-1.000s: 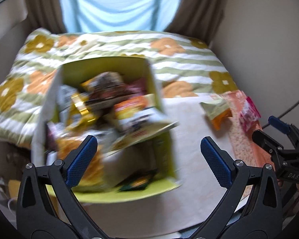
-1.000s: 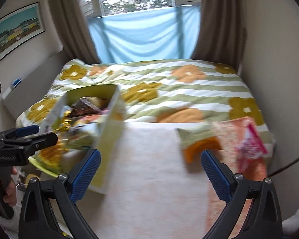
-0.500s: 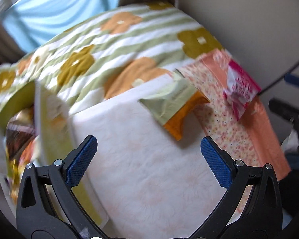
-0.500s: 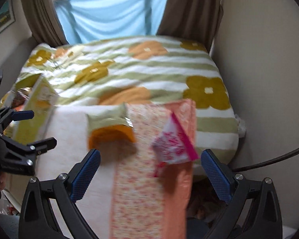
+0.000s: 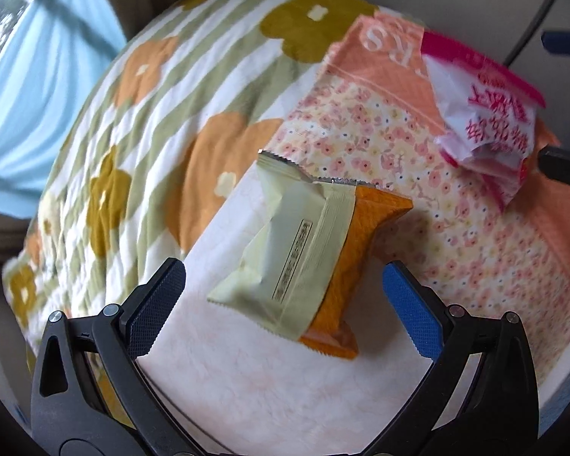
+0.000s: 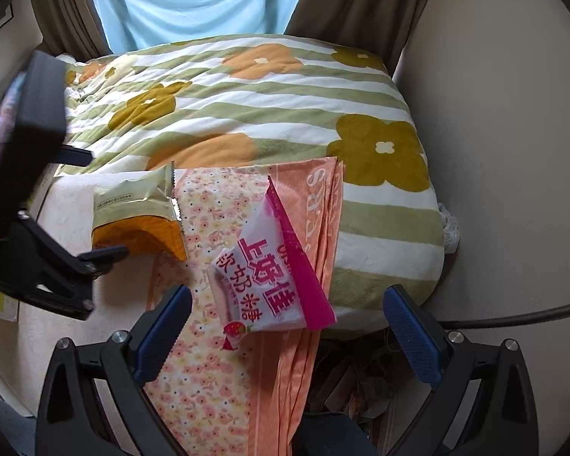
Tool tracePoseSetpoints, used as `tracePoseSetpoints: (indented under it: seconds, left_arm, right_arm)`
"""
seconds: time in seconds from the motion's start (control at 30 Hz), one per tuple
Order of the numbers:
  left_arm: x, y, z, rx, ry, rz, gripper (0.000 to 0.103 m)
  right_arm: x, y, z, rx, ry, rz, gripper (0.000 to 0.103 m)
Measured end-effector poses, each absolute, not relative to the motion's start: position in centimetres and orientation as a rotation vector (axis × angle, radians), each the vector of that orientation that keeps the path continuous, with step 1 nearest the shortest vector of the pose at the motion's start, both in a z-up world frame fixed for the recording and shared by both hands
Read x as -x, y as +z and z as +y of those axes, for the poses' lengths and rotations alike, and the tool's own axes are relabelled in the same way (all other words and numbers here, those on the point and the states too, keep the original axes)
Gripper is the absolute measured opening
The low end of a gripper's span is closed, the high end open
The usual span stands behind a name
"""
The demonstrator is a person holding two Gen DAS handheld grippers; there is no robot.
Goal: Organize snacks
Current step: 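Grasp the pale green-orange packet with the left tool while the right grasps the pink candy bag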
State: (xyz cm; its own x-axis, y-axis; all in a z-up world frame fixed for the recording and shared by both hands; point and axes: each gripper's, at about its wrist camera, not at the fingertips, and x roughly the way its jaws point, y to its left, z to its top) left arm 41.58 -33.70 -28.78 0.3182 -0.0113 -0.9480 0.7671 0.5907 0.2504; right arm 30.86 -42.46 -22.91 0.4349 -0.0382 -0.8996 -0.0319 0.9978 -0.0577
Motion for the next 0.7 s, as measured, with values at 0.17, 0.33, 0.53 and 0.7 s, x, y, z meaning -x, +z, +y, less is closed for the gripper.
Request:
tracePoseSetpoints:
  seconds: [0.17,0.33,0.53,0.7]
  left_arm:
    - [-42.2,-31.3,-34.6,-0.855,-0.652,1.176,0.096]
    - [-42.8,-32.5,-34.5,-0.827,-0.685,1.220,0.084]
    - [-43.2,-32.4,-34.3,-0.806,-0.693,1.226,0.076]
    - [-43.3,-32.3,-34.1,-0.783,-0.694,1.225,0.072]
  right_arm:
    - [-32.0,-24.3,-41.6,0.129,0.033,1.121,0.100]
    - [-32.9,-25.6,-40.5,0.221,0.059,1.122,0.100]
    - [-33.3,-27.2,-39.4,0.331,0.095,1.128,0.100]
    - [-33.4,-28.0,-39.0,0.393,0.121,1.114,0.100]
